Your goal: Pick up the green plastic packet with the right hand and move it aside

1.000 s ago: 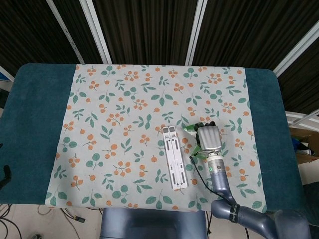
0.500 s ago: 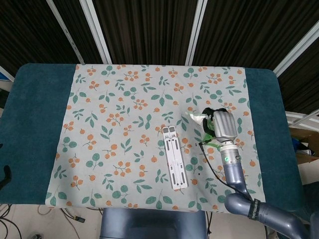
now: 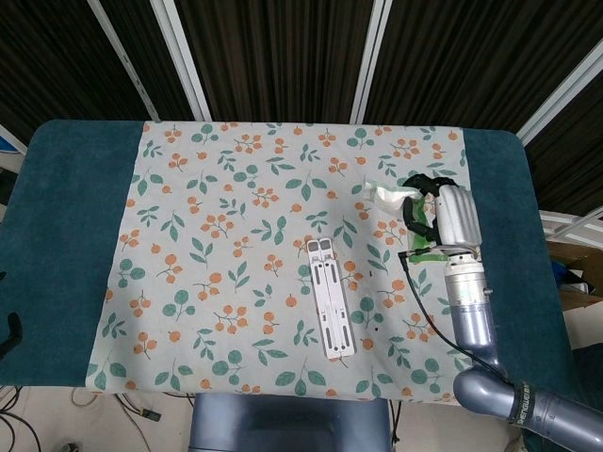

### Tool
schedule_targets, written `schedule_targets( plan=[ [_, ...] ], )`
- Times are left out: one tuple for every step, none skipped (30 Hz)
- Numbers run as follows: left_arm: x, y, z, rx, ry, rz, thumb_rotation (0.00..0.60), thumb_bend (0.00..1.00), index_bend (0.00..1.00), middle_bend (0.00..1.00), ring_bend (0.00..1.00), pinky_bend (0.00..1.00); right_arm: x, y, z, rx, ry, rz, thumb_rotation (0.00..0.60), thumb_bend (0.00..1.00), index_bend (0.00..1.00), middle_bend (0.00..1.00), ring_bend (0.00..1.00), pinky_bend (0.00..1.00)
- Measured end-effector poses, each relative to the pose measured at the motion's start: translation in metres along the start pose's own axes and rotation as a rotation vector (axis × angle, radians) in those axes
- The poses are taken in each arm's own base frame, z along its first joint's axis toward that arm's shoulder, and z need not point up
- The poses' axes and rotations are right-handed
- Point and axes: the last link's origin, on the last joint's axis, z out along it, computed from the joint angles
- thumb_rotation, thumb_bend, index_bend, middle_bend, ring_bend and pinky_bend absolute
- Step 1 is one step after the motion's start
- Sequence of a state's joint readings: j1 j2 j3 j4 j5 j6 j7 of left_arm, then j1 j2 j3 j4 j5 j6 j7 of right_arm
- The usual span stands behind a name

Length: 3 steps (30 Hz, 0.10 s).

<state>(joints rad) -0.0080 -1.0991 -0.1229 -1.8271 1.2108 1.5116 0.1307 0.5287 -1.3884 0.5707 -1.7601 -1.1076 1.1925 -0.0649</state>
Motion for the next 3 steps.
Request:
schedule_targets(
  plan=[
    [0.0, 0.0, 0.0, 0.0, 0.0, -0.001, 0.6, 0.55, 0.15, 0.0, 0.0, 0.0, 0.0038, -0.0027, -0.0006, 0.006, 0.0, 0.033, 0.6, 0.59, 0.63, 0.58, 0.54, 0.35],
    [0.0001, 0.0001, -0.0001, 0.0, 0.0, -0.001, 0.6, 0.55, 0.15, 0.0, 0.0, 0.0, 0.0068, -0.0048, -0.0012, 0.01, 0.0, 0.059, 0.6, 0.59, 0.63, 0.58, 0.54, 0.35],
    [0.0001, 0.0, -0.0001, 0.0, 0.0, -0.001, 0.6, 0.55, 0.15, 0.0, 0.0, 0.0, 0.0098, -0.0066, -0.0018, 0.014, 0.0, 0.084, 0.6, 0.59, 0.63, 0.58, 0.54, 0.35]
  ],
)
